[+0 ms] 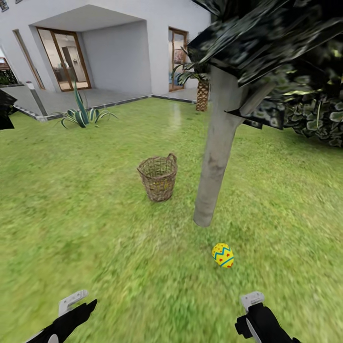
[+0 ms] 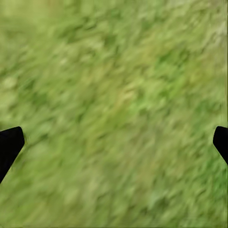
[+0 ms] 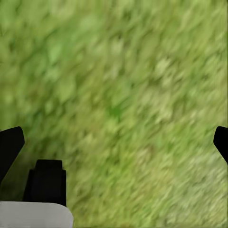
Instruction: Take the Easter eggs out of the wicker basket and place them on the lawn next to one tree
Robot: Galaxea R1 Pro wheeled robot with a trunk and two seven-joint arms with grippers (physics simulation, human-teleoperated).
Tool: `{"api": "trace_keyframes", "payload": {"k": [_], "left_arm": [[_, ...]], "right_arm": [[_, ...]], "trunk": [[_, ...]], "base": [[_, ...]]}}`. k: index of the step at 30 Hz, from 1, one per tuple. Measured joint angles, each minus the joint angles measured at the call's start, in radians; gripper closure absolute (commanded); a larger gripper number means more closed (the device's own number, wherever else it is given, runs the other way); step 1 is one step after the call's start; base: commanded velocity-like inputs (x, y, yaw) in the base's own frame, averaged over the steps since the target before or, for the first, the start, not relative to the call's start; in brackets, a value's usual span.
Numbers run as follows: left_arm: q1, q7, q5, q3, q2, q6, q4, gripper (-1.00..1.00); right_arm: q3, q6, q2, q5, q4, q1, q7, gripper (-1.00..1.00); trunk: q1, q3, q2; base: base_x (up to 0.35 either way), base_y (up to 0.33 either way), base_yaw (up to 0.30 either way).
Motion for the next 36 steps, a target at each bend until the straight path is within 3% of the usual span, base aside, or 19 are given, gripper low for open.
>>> {"api": "trace_keyframes", "payload": {"k": [18, 36], "left_arm": [[0.0, -0.013, 0.0, 0.001, 0.002, -0.001, 0.002, -1.0], [-0.001, -0.033, 0.0, 0.003, 0.011, 0.001, 0.001, -1.0]], "right_arm": [[0.0, -0.005, 0.0, 0.0, 0.001, 0.0, 0.0, -1.0], [-0.002, -0.005, -0.002, -0.001, 0.001, 0.0, 0.001, -1.0]], "trunk": [[0.0, 0.0, 0.0], [-0.069, 0.056, 0.126]], "base": [[0.108, 0.325, 0.0], [0.135, 0.316, 0.0]]}}
